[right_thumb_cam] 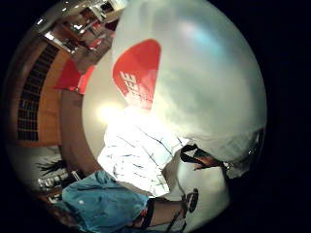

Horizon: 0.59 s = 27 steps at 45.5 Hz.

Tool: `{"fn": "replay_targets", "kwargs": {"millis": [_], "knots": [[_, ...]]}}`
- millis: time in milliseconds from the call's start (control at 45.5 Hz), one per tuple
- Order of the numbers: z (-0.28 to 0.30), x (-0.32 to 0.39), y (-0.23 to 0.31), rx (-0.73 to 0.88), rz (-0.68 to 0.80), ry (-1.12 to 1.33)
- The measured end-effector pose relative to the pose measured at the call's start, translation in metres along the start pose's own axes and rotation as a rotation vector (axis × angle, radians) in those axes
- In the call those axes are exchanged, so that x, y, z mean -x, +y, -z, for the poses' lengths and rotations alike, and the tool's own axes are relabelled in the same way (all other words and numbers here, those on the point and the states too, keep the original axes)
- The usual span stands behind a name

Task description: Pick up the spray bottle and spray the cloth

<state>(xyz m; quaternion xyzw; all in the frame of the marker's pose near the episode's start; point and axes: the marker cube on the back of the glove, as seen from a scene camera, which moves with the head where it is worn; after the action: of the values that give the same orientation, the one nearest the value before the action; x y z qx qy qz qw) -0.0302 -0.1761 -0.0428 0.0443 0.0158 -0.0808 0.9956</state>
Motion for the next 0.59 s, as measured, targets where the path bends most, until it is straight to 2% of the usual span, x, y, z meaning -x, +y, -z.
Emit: {"fn": "replay_targets", "kwargs": {"millis": [286, 594], "knots": [[0.052, 0.042, -0.015, -0.198, -0.042, -0.531], [0.051, 0.108, -0.03, -0.425, -0.074, -0.928]]}}
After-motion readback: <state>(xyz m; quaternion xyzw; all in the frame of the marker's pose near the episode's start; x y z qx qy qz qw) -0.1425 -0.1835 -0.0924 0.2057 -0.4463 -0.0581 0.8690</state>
